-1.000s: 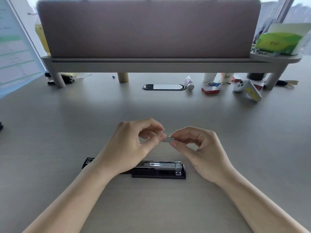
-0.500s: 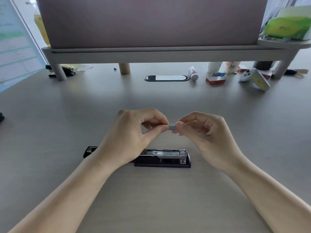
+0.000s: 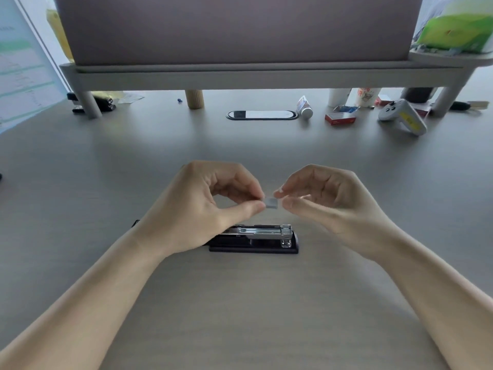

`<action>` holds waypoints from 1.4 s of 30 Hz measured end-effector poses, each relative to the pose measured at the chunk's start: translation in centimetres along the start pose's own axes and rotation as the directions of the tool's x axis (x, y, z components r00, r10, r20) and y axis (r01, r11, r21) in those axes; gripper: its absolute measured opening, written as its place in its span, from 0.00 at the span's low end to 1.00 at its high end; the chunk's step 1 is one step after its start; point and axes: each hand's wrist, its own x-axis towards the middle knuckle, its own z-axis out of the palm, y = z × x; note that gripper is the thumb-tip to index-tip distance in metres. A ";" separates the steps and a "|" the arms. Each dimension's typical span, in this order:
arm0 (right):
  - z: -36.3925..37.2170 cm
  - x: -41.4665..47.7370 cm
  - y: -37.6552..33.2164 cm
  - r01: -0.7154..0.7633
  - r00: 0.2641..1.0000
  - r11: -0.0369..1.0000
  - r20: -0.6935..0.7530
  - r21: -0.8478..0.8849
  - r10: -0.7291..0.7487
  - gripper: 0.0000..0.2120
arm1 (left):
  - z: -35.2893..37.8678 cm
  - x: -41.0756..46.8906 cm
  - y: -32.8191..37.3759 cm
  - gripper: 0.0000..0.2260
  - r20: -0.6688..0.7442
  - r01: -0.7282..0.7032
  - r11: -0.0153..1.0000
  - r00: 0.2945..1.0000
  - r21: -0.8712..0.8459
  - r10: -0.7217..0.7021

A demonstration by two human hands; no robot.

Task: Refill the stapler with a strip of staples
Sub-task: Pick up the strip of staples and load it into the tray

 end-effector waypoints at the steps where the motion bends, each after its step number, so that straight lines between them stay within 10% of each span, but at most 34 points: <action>1: -0.5 -0.1 -0.1 -0.026 0.999 1.000 0.038 -0.016 0.027 0.06 | 0.0 -0.2 0.2 0.03 0.034 -0.022 0.999 0.999 0.027 0.021; 30: -0.3 -1.0 -0.3 -0.002 0.985 0.947 0.165 -0.322 0.058 0.07 | 0.4 -0.6 0.2 0.04 0.188 -0.141 0.962 0.977 0.232 0.098; 42: -0.4 -0.8 -0.1 -0.019 0.987 0.956 0.148 -0.294 0.065 0.12 | -0.5 0.1 -0.5 0.04 0.226 0.077 0.985 0.968 0.155 -0.111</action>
